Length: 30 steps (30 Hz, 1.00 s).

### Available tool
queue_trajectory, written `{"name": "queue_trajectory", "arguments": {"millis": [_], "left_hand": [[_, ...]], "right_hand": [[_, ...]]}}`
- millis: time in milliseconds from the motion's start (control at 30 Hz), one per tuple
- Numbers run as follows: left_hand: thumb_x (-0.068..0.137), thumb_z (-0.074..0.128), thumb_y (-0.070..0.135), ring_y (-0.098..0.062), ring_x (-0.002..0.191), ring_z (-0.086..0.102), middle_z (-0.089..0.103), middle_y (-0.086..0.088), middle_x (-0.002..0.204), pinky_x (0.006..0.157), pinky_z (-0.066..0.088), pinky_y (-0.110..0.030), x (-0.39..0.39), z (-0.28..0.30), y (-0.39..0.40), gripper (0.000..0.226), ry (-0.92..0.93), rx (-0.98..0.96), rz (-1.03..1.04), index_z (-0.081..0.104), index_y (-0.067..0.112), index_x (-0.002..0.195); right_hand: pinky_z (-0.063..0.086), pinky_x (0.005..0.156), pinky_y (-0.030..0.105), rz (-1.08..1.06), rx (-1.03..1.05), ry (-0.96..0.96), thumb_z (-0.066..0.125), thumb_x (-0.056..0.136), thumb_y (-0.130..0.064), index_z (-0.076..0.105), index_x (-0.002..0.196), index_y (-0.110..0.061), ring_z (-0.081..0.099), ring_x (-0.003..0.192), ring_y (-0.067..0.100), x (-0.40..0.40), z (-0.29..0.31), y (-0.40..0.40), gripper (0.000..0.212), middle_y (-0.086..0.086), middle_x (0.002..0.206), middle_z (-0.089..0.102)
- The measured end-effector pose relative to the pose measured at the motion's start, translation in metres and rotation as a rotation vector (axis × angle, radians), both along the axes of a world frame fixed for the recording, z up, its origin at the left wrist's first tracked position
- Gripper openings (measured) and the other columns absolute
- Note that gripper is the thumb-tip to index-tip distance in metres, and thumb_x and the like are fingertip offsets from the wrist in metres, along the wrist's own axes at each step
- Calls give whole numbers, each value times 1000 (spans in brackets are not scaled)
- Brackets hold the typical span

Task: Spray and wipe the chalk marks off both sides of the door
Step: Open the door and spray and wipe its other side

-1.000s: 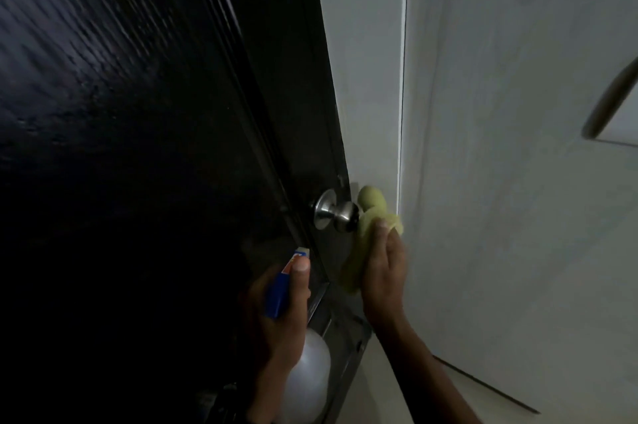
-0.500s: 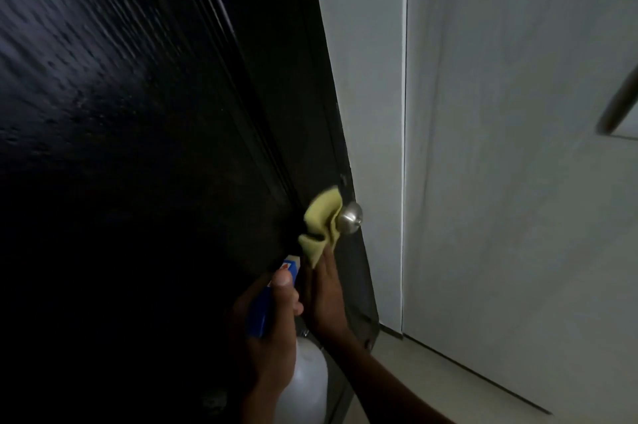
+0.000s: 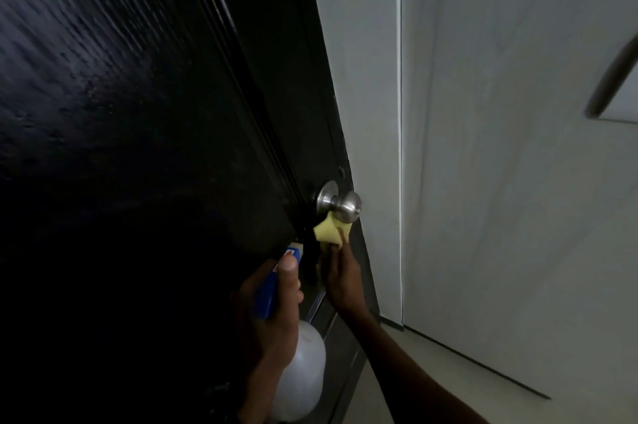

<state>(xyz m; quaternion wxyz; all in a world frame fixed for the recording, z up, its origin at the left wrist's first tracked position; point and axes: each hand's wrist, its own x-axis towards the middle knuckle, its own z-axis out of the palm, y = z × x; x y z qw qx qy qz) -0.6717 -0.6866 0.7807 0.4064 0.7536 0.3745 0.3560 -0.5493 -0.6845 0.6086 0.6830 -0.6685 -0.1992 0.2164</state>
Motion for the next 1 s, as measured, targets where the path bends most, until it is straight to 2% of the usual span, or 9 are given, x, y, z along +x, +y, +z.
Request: {"name": "queue_trajectory", "arguments": {"millis": [33, 100, 200, 333, 433, 633, 767, 900, 1000], "left_hand": [[63, 19, 104, 1, 68, 66, 67, 7, 63, 62, 43, -21, 1, -2, -1, 90, 12, 4, -11, 65, 28, 75], [63, 18, 104, -2, 63, 65, 64, 6, 56, 61, 44, -24, 5, -7, -3, 89, 31, -10, -21, 63, 27, 69], [57, 17, 107, -3, 54, 62, 60, 4, 51, 57, 42, -22, 8, -12, -3, 97, 30, -60, 2, 61, 21, 63], [62, 17, 105, -3, 65, 66, 68, 6, 64, 61, 44, -19, 6, -15, 1, 91, 22, -26, 5, 68, 30, 77], [63, 17, 104, -2, 71, 68, 70, 6, 71, 62, 44, -14, 4, -10, 0, 110, 24, -12, -12, 73, 13, 89], [67, 22, 102, -5, 71, 69, 71, 6, 69, 67, 52, -30, -9, -1, 8, 104, 30, 14, -24, 73, 13, 83], [70, 23, 100, -2, 74, 69, 72, 15, 74, 65, 50, -27, -16, 1, 9, 99, 26, 26, -24, 73, 15, 80], [70, 23, 100, -1, 73, 68, 72, 16, 74, 62, 47, -16, -23, 4, 7, 95, 17, 28, -43, 71, 19, 77], [69, 25, 101, 1, 73, 68, 71, 15, 74, 62, 47, -8, -29, 8, 4, 93, -2, 20, -56, 71, 20, 79]], "right_hand": [[54, 76, 26, -42, 37, 115, 38, 103, -50, 51, 133, -16, 67, 99, 14, 4, 2, -11, 47, 5, 115, 65], [55, 70, 25, -157, 147, 356, 37, 107, -37, 58, 118, -16, 66, 102, 26, 9, 7, -34, 32, 7, 109, 67], [51, 70, 32, -185, 250, 581, 35, 108, -31, 55, 116, -17, 65, 97, 24, 17, 19, -56, 25, 7, 107, 66], [51, 77, 33, -124, 240, 455, 34, 108, -29, 58, 111, -10, 65, 94, 25, 28, 43, -29, 31, 11, 103, 67], [45, 73, 29, -90, 162, 281, 36, 109, -30, 57, 105, -13, 56, 80, 12, 21, 55, 14, 27, 1, 89, 58], [48, 69, 32, -16, 260, 125, 39, 106, -38, 56, 106, -11, 56, 76, 17, -30, 34, 12, 32, 4, 87, 59], [53, 78, 45, -49, 295, 142, 39, 105, -37, 59, 111, -11, 61, 91, 35, -27, 39, 13, 33, 14, 99, 64], [52, 93, 46, -254, 300, 363, 38, 102, -43, 59, 120, -15, 63, 104, 30, -1, 48, 18, 39, 12, 112, 65], [49, 103, 49, -212, 294, 394, 39, 105, -30, 60, 120, -20, 62, 113, 25, 20, 62, 30, 28, 8, 118, 66]]}}
